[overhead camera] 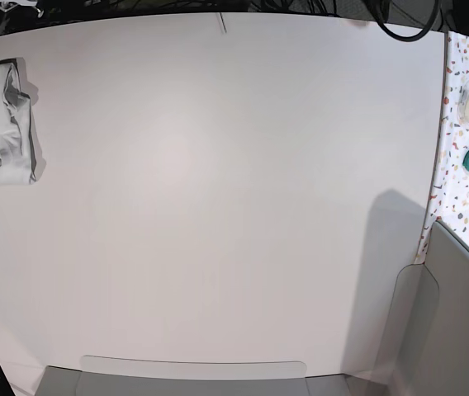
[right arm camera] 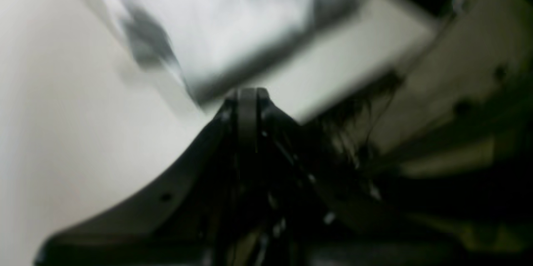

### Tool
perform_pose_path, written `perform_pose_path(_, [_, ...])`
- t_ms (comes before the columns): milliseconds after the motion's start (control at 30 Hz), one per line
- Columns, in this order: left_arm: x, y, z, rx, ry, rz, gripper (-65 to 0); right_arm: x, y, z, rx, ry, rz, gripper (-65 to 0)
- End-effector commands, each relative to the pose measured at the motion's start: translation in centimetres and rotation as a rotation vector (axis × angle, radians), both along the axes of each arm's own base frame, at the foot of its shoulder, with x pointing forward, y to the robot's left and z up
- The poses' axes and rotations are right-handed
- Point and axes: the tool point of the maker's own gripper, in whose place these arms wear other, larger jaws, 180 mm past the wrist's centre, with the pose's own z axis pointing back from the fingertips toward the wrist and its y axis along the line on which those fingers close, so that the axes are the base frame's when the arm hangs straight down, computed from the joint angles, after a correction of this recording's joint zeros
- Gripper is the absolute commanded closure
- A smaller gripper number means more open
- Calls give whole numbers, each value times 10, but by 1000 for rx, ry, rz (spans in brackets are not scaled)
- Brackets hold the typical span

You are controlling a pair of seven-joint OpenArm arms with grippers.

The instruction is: Layout the t-shirt on the table in an organized manner, then fold the t-shirt properly

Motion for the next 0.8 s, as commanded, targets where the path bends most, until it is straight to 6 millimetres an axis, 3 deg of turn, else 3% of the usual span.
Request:
perform_pose_path(0, [-17,9,4,33,-6,26,-14,-13,-5,3,-15,5,-13,0])
perform_pose_path(100, [-50,33,-14,16,71,107,-51,-39,-3,-28,58,67,-61,0])
perform_pose_path(167, [-60,41,-29,-11,110,134,-69,-62,2,-57,128,115,-112,0])
perform_pose_path(367, [-81,52,-73,-59,237,188,-70,-131,53,-177,479,311,-281,0])
perform_pose_path(500, [-80,43,-108,-77,321,168,-70,-135,103,-240,655,428,-258,0])
perform_pose_path(600, [-72,25,-134,-104,390,106,-72,-115,147,-265,690,479,-133,0])
perform_pose_path(700, [-60,-9,-160,-155,474,-30,-73,-90,201,-284,731,552,65,0])
perform_pose_path(767, [-55,-31,-181,-192,564,-114,-73,-82,222,-292,755,592,116,0])
